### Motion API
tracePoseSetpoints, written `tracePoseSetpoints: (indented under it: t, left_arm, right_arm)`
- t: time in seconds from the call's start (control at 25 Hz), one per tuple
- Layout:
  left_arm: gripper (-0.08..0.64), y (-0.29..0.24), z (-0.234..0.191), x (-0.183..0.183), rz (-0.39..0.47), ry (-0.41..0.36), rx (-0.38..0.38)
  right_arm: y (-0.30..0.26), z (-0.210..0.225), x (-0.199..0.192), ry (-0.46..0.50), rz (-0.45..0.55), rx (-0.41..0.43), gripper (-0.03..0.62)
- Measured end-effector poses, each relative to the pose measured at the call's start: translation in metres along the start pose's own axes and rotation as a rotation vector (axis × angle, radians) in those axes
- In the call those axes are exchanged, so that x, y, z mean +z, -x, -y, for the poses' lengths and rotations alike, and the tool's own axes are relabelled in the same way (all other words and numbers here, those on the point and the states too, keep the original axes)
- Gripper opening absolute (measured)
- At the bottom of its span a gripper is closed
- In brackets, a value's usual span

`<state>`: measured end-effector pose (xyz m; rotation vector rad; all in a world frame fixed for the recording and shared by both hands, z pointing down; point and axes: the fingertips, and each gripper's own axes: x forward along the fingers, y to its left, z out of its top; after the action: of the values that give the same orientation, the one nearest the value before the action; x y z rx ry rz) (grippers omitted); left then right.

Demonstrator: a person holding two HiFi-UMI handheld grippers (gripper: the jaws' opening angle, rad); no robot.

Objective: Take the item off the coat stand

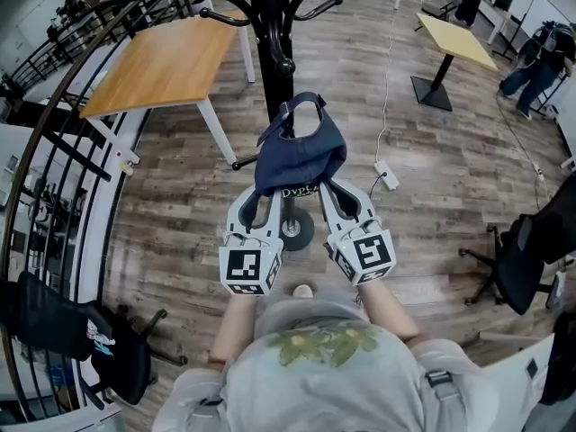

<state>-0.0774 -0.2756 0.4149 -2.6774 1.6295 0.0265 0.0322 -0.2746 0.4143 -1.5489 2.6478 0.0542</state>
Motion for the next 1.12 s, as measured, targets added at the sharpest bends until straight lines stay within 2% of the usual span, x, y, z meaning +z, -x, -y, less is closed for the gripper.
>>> tracePoseSetpoints:
  t: [0.44, 0.76, 1.12]
  left_arm:
    - [0.098, 0.002, 0.005, -0.029, -0.054, 0.060, -0.007]
    - [0.097, 0.005, 0.019, -0.037, -0.085, 0.063, 0.003]
    - [0.097, 0.001, 0.028, -0.034, -0.083, 0.060, 0.019]
  right_arm:
    - [0.007, 0.001, -0.028, -0.018, -0.065, 0.010, 0.026]
    - [0.020, 0.006, -0.036, -0.008, -0.118, 0.011, 0.021]
    - [0.023, 0.014, -0.032, -0.004, -0.121, 0.028, 0.021]
